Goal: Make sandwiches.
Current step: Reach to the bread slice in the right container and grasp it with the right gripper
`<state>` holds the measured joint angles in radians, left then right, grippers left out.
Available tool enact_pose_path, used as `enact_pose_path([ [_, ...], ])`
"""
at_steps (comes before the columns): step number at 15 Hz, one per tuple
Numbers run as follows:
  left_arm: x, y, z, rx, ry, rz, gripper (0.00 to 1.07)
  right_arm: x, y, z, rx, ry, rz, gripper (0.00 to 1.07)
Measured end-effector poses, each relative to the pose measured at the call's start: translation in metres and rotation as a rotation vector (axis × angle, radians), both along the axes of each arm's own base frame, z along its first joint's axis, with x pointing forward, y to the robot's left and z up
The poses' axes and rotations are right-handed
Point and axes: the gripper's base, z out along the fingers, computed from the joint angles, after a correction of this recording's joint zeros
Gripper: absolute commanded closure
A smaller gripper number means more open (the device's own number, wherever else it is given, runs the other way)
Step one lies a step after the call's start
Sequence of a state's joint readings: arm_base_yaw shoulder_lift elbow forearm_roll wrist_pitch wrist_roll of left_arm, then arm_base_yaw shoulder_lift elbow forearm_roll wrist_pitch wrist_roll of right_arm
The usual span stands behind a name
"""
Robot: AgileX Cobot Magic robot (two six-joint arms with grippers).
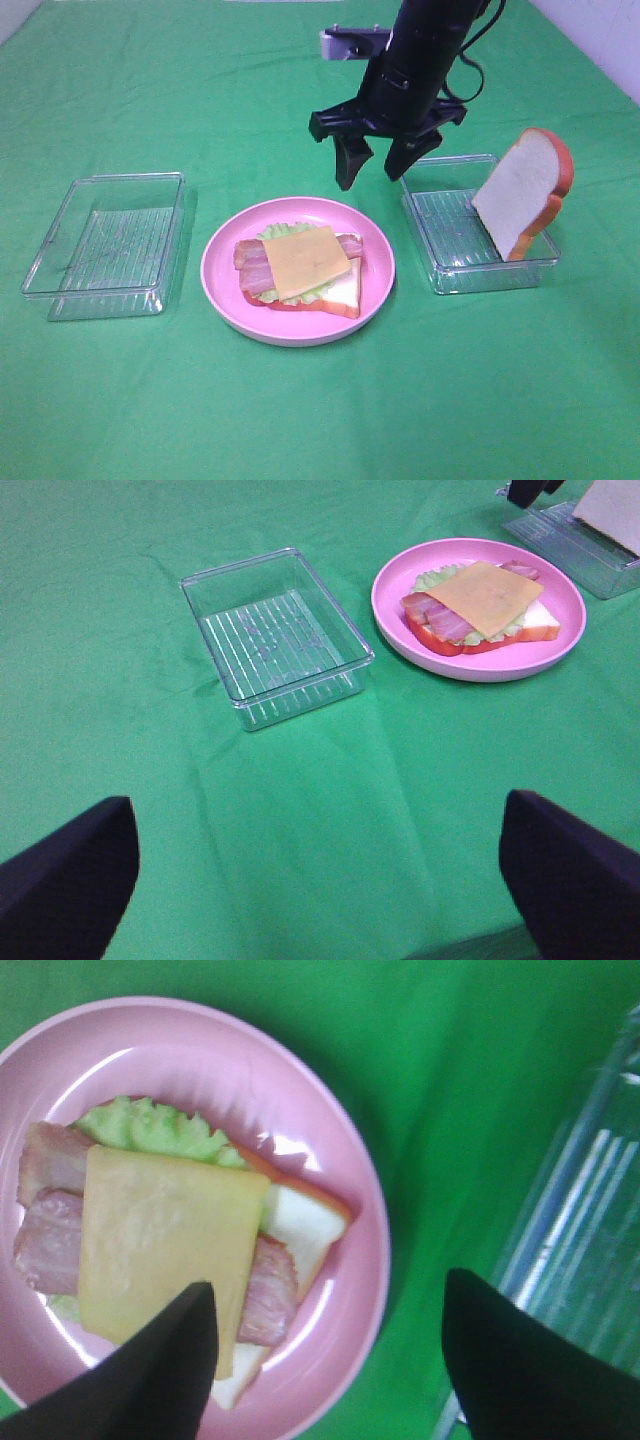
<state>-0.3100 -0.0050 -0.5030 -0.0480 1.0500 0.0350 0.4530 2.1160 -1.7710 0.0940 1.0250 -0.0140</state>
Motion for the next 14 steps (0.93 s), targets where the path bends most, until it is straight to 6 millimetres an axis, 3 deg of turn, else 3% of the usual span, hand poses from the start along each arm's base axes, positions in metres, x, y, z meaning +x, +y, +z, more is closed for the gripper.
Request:
enact_pose_path([
  [2,0.000,0.000,0.000,0.000,0.000,0.000,0.14,0.000,-0.015,0.031,-0.063,-0.101,-0.036,0.43],
  [3,0.000,0.000,0.000,0.000,0.000,0.000,0.14,0.000,-0.015,0.031,-0.063,-0.101,-0.036,0.43],
  [4,0.000,0.000,0.000,0.000,0.000,0.000,0.14,-0.001,-0.029,0.048,-0.080,-0.133,-0.066,0.40],
  [6,0.000,0.000,0.000,0.000,0.000,0.000,0.14,0.005,-0.063,0.063,-0.099,-0.135,-0.140,0.36],
  [9,0.000,0.000,0.000,0.000,0.000,0.000,0.14,0.016,-0.138,0.063,-0.139,-0.057,-0.317,0.36],
  [11,0.000,0.000,0.000,0.000,0.000,0.000,0.14,0.017,-0.169,0.062,-0.134,-0.018,-0.392,0.36],
  [12,0.000,0.000,0.000,0.000,0.000,0.000,0.14,0.017,-0.169,0.062,-0.134,-0.018,-0.392,0.36],
  [14,0.000,0.000,0.000,0.000,0.000,0.000,0.14,0.020,-0.189,0.055,-0.019,0.039,-0.422,0.35],
])
